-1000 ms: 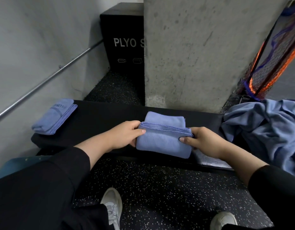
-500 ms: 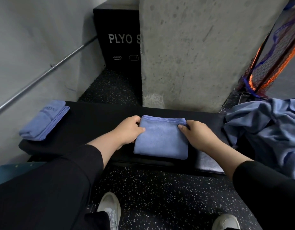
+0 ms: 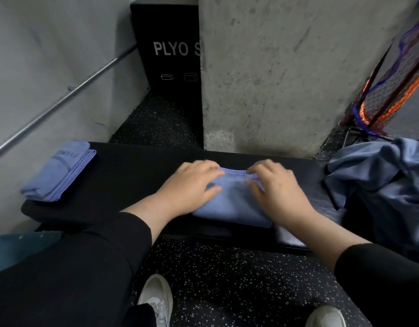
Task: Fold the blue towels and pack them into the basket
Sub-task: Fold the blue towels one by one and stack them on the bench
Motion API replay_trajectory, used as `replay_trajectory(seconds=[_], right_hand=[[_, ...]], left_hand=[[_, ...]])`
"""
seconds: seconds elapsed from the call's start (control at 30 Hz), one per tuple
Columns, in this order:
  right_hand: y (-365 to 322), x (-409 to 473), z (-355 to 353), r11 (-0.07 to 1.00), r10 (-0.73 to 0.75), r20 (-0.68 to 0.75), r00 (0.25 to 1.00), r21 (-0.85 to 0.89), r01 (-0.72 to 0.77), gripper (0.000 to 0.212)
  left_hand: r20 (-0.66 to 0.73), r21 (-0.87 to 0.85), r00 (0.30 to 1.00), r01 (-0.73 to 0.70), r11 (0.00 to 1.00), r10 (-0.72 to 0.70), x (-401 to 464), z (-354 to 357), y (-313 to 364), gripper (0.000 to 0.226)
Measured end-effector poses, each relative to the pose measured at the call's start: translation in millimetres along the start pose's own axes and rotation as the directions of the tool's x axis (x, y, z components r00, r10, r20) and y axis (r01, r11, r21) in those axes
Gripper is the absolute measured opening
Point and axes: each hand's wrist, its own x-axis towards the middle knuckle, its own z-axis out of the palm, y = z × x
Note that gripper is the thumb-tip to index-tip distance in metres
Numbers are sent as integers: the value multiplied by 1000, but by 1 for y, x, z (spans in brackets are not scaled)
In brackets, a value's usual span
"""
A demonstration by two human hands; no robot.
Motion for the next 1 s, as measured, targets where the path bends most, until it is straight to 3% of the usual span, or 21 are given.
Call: replay_trajectory(seconds=[0.07, 0.13, 0.23, 0.37, 0.47, 0.57, 0.7, 0.83, 0.93, 1.0], right_hand=[[-6, -13, 11, 997, -71, 168, 983, 12, 70, 49], [-4, -22, 19, 1000, -21, 420, 907, -4, 25, 69], [6, -25, 21, 998, 41, 570, 820, -68, -3, 67], [19, -25, 12, 998, 43, 539, 841, -54, -16, 61], [23, -36, 4, 993, -115, 337, 934, 40, 108, 57], [29, -47, 3, 978, -207, 290, 934, 70, 195, 53], [32, -53, 4, 984, -178, 325, 929, 39, 174, 52], [19, -44, 3, 995, -98, 246, 964, 16, 97, 32], [16, -37, -4, 998, -26, 224, 974, 54, 14, 34], [18, -35, -11, 998, -32, 264, 964, 58, 18, 36]], left_hand=[[178, 74, 984, -3, 997, -10, -6, 12, 0, 56], [305, 91, 949, 50, 995, -75, -10, 19, -1, 63], [373, 77, 920, 101, 992, -123, -15, 20, -1, 67], [382, 61, 911, 144, 988, -157, -19, 21, 2, 68], [334, 71, 926, 160, 985, -174, -22, 25, 3, 68], [231, 98, 964, 110, 989, -130, -24, 23, 2, 64], [148, 47, 987, -63, 997, 56, -31, 14, 1, 67], [186, 74, 979, -93, 993, 78, -38, 10, 6, 76], [122, 50, 991, -64, 997, 57, -37, 10, 6, 45], [98, -85, 995, 32, 996, -24, -36, 6, 4, 19]])
